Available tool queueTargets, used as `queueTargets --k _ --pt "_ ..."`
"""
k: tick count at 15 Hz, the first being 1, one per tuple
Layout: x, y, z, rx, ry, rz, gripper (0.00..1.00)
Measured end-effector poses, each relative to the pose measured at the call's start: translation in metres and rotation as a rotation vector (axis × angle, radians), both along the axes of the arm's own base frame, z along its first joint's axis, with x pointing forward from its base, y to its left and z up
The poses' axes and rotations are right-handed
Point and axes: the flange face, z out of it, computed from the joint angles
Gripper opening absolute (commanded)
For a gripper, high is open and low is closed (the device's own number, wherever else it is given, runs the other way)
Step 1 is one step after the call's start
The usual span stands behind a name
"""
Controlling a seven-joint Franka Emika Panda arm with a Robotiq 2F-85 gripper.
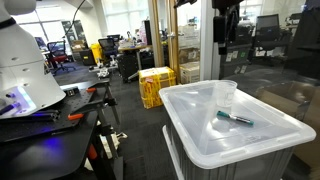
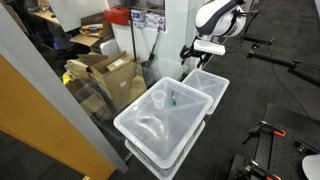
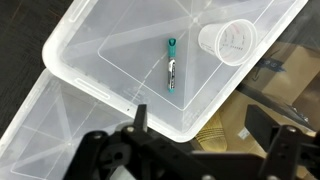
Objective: Put the marker inside the cup
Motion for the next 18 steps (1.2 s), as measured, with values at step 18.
queueTargets --k 18 --pt "0.064 0.004 -0.118 -0.026 0.055 -0.023 1.0"
